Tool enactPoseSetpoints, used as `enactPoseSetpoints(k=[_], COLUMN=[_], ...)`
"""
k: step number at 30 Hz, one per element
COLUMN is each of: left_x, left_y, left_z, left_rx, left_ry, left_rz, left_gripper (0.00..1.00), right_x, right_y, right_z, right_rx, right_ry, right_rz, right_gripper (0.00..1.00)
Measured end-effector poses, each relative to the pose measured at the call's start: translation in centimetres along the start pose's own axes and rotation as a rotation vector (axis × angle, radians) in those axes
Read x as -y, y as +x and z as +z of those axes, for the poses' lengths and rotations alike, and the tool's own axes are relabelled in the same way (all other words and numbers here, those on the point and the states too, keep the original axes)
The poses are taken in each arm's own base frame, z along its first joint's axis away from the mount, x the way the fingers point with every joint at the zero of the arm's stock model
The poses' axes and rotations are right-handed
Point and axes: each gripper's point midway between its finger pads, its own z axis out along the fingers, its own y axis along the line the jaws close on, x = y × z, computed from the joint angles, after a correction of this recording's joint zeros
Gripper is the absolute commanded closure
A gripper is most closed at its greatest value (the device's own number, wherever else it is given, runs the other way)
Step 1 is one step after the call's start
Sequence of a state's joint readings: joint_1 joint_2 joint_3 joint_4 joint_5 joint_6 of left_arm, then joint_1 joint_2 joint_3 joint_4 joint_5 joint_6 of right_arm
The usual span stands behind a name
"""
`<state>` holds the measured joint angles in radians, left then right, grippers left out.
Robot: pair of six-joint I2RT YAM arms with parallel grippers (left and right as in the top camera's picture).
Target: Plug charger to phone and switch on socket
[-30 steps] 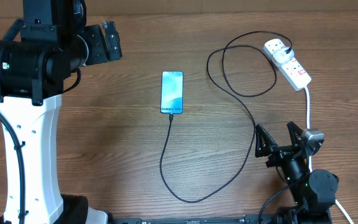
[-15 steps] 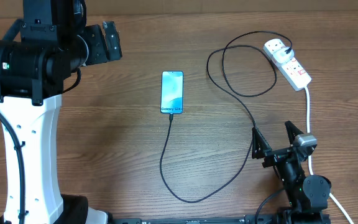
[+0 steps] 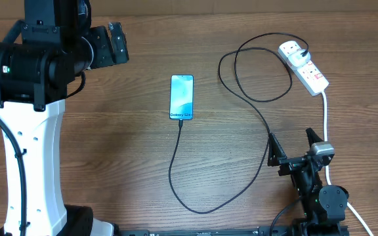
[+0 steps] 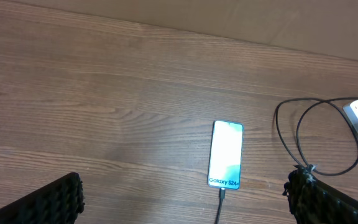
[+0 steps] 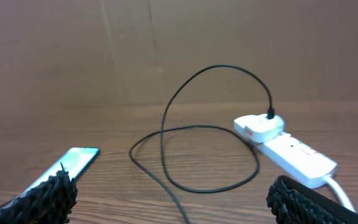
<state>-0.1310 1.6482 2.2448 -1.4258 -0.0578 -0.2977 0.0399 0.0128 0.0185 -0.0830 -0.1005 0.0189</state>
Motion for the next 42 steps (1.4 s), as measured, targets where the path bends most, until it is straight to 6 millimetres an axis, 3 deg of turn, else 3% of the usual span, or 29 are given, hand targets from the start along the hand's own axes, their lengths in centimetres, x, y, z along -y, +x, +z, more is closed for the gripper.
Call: enactPoseSetpoints(k=[13,42], left_x=[0.0,0.0], left_y=[0.0,0.0], left_z=[0.0,0.0], left_rx=[0.0,0.0], left_ry=[0.0,0.0], left_rz=[0.0,0.0], left_gripper=[0.0,0.0], right_x=[1.4,1.4], right_y=[0.1,0.0], right_z=[-0.1,-0.1], right_rx=[-0.007,-0.003], right_ry=[0.078,0.082], right_rz=[-0.146,-0.077], right_gripper=[0.0,0.0])
